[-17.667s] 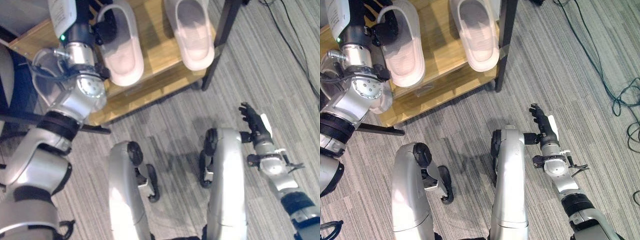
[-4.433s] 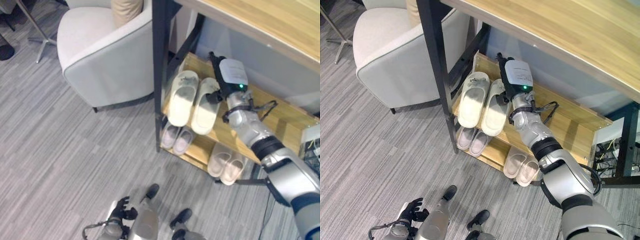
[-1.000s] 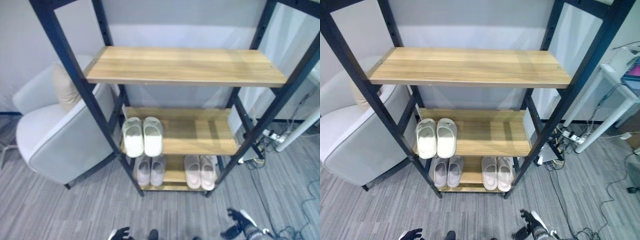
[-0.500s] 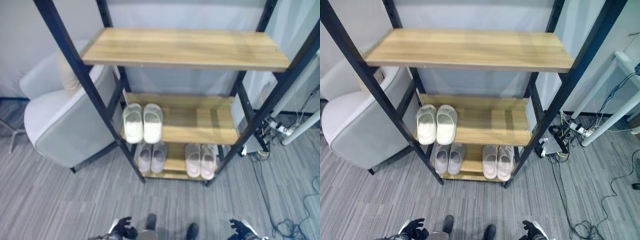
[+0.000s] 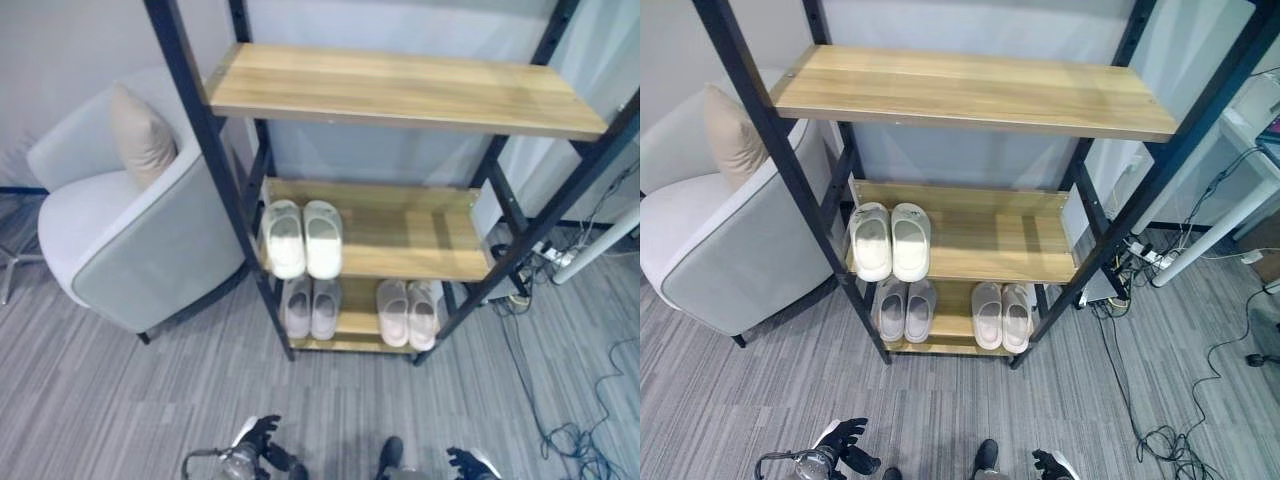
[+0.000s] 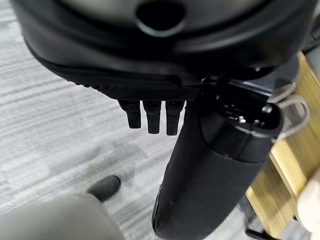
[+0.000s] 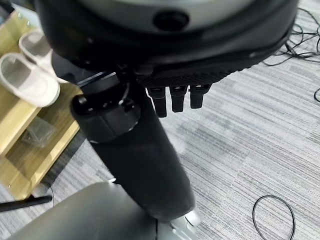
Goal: Arrange the slippers neatly on the shoe rack.
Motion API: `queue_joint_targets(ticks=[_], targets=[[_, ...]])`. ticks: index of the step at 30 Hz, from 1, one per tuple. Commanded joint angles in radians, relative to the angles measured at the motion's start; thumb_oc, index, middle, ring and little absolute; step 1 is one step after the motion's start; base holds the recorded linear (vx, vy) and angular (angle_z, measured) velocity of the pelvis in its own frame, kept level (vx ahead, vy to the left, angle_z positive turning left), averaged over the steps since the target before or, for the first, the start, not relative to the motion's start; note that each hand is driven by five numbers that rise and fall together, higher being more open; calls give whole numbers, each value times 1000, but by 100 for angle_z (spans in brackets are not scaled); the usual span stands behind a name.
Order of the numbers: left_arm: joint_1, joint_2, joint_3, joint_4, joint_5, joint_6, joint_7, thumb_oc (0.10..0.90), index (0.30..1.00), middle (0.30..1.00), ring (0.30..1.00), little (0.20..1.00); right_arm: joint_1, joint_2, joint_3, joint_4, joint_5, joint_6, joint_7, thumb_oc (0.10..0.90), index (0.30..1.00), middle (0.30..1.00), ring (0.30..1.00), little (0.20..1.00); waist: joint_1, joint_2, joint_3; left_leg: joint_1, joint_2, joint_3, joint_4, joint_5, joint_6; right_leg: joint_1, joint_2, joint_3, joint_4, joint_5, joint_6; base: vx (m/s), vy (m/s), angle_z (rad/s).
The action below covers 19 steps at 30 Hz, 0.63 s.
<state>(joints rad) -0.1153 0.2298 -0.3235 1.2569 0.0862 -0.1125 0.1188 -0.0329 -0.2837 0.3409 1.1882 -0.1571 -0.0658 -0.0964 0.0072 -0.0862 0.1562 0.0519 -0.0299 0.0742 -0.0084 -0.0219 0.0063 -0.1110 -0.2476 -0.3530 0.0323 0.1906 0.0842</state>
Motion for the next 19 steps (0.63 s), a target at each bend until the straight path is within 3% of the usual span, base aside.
queue_joint_targets(ticks=[1, 2, 5, 8, 19], targets=[[-14, -13, -6, 11, 32, -24, 4, 800, 900, 900, 900, 900, -58, -26, 18, -25, -3, -21, -11, 800, 900, 900, 900, 900, 25, 32, 22, -20, 5, -131, -21, -41, -10, -56, 96, 176, 121, -139, 80, -198, 103, -6], [-13, -6, 0, 17, 26, -20, 0, 800, 900, 900, 900, 900, -43, -20, 13, -16, 9, -26, -7, 800, 900, 900, 900, 900, 35, 34, 5, -51, 0, -136, -16, -20, 0, -14, 129, 205, 171, -187, 59, -84, 29, 8], [-7, 3, 8, 20, 25, -19, -2, 800, 900, 900, 900, 900, -21, -13, 16, -4, 8, -27, -4, 800, 900, 900, 900, 900, 54, 27, -20, -70, -2, -135, -18, -9, 0, 38, 146, 207, 175, -230, 55, -80, -17, 39], [7, 4, 22, 16, 18, -21, 3, 800, 900, 900, 900, 900, -16, -8, 16, 3, 6, -21, -6, 800, 900, 900, 900, 900, 87, 3, -60, -81, 1, -107, -42, 11, -17, 134, 135, 168, 17, -236, 51, -42, -119, 4], [-2, -27, -18, -3, 23, -26, -6, 800, 900, 900, 900, 900, 6, -12, 14, 41, 2, -15, -29, 800, 900, 900, 900, 900, 54, 14, -69, -97, 27, -111, -72, 60, -53, 176, 172, 164, -98, -219, 32, -35, -69, 2]])
